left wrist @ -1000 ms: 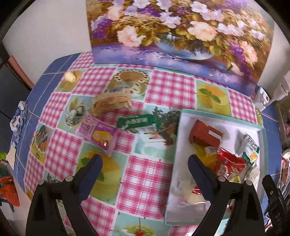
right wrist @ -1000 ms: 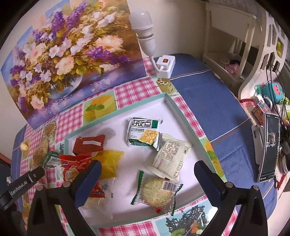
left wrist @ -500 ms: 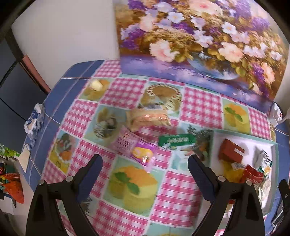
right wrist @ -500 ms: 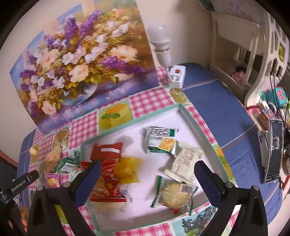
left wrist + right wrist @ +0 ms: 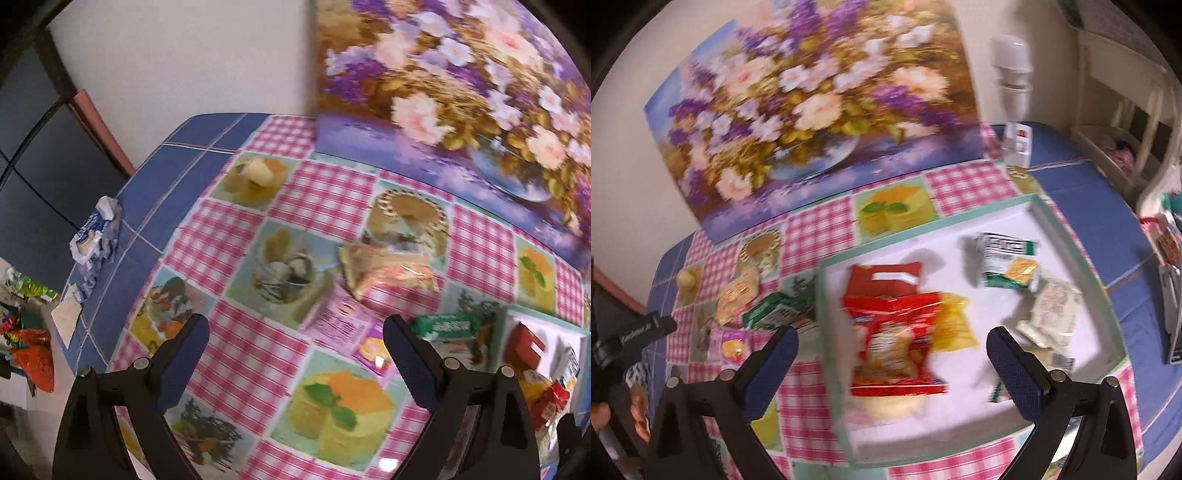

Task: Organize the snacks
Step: 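Withdraw both tools from the tray toward the loose snacks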

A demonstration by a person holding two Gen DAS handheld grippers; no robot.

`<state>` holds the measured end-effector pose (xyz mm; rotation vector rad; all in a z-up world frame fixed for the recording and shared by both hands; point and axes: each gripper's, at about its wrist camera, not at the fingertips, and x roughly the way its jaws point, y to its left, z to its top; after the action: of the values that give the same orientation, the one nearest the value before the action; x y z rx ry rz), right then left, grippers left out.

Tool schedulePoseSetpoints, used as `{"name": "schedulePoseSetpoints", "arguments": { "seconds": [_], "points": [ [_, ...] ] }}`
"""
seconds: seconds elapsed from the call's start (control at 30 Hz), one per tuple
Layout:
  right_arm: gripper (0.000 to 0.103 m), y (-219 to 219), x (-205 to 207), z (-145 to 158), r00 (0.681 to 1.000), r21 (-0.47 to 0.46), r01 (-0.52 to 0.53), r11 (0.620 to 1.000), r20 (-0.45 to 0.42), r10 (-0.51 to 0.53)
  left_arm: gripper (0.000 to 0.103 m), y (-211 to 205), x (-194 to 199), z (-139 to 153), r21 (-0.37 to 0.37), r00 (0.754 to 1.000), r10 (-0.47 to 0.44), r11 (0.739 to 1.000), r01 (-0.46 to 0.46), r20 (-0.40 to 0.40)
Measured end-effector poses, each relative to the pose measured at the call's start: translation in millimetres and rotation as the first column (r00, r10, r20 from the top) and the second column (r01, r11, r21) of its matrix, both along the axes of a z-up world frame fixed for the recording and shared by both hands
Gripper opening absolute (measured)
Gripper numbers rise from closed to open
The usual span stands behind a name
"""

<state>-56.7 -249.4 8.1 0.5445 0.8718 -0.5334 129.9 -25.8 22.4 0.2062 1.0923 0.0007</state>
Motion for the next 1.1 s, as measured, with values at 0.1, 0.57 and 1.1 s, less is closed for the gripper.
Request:
{"name": "schedulePoseSetpoints", "arguments": {
  "seconds": [0.1,0.57,1.1],
  "points": [
    [0.103,11,8,-1,1.0,-0.006,-0.016,1.0,0.001,0.016,0.095,9,6,1,0.012,1.0,0.011,1.0,-0.011,0.01],
    [0.103,46,35,-7,0.997,-0.014,-0.08,0.997,0.012,0.08,0.095,37,24,-2,0.019,0.999,0.038,0.999,-0.038,0.013],
    [0.103,74,84,-6,0.985,-0.057,-0.172,0.983,0.016,0.173,0.095,88,45,-17,-0.135,0.996,0.069,0.988,-0.076,-0.052]
  ]
}}
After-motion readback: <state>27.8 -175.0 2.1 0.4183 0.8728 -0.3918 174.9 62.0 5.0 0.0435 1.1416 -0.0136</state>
